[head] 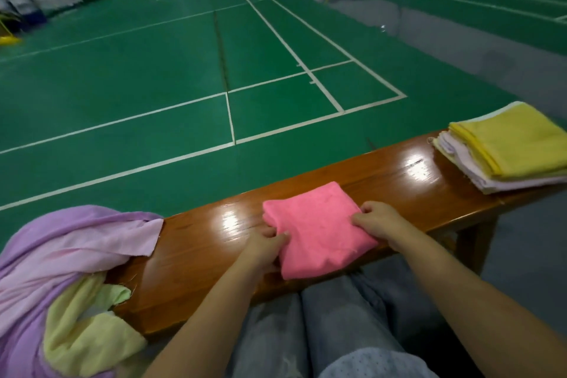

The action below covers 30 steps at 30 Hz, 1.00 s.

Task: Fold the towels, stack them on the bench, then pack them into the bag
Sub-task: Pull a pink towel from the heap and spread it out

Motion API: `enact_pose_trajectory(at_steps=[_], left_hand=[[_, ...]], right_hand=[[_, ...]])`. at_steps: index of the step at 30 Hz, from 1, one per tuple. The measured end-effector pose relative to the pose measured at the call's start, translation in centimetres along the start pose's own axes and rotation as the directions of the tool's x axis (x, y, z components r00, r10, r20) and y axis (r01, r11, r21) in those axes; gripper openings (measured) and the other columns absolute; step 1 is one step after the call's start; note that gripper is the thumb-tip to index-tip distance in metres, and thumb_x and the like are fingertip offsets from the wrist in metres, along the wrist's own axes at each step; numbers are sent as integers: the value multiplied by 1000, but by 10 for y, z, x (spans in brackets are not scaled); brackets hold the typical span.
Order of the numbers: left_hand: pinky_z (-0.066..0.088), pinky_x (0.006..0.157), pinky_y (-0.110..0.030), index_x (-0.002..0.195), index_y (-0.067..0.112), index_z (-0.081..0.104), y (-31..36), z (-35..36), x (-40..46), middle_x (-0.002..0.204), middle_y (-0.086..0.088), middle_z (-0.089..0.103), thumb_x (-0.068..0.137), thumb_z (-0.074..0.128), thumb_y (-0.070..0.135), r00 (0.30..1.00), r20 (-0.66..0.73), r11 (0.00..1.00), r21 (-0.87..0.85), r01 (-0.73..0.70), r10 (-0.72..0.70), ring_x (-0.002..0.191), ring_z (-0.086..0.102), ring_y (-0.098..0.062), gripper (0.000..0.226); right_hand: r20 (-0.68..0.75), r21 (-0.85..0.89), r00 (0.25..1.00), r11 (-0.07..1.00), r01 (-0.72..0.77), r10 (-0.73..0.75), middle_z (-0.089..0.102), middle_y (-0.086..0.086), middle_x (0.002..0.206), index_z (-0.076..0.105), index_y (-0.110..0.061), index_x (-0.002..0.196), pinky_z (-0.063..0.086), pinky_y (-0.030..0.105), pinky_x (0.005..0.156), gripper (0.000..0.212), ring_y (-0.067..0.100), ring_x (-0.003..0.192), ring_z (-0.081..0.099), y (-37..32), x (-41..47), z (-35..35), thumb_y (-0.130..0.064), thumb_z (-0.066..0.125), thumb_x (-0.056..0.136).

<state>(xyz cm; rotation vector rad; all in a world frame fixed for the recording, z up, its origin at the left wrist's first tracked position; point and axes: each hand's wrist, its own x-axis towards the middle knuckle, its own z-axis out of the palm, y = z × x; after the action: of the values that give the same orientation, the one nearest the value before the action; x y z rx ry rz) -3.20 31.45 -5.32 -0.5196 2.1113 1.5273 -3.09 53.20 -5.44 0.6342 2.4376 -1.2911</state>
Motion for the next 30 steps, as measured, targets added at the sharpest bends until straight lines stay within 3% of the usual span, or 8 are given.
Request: enact_pose_trajectory(at_steps=[3,7,11,16,19,23,30], left_hand=[[56,77,-45,119,10,58,13,40,8,99,-4,63,95,58,20,999,46,1000,-7,-12,12,98,61,-27,26],[54,56,-33,128,12,54,38,90,21,101,-2,60,96,56,20,994,107,999,9,-31,30,94,59,-24,33],[59,67,-41,139,14,45,59,139,41,128,-9,54,95,57,21,991,128,996,67,-57,48,107,57,-30,46],[59,76,-45,145,15,37,84,187,59,136,-10,49,97,54,19,985,155,987,132,-90,69,107,56,-30,51],[59,77,-43,145,16,37,96,204,71,135,-9,51,98,52,19,984,155,980,168,-110,83,100,57,-26,50],[58,73,-38,146,16,36,99,211,83,133,-8,52,99,50,20,984,149,967,216,-134,103,91,56,-22,50],[59,77,-40,146,16,35,104,213,84,130,-8,54,98,50,20,983,146,955,258,-149,114,91,61,-24,50]], right_hand=[[-70,-31,997,999,-22,20,54,-2,85,57,-16,101,36,25,54,13,11,72,51,22,7,-36,-24,56,91],[-181,-68,983,997,-32,19,62,4,101,62,-14,104,41,28,72,20,19,89,56,49,20,-81,-26,58,89],[-308,-74,951,997,-34,9,64,11,111,63,-9,109,42,31,85,25,28,106,57,75,42,-120,-20,58,88],[-471,-105,882,992,-64,7,64,17,114,61,-5,115,43,32,83,28,32,106,57,97,67,-147,-19,53,92],[-530,-301,846,945,-130,-53,61,15,116,56,-7,118,46,36,81,26,33,105,59,100,76,-146,-17,44,97],[-555,-552,809,813,-183,-194,56,7,121,43,-14,131,48,34,78,34,26,108,59,100,78,-142,-8,37,98],[-516,-612,846,749,-253,-136,56,8,122,46,-10,125,48,32,81,32,24,110,58,91,73,-141,-5,35,96]])
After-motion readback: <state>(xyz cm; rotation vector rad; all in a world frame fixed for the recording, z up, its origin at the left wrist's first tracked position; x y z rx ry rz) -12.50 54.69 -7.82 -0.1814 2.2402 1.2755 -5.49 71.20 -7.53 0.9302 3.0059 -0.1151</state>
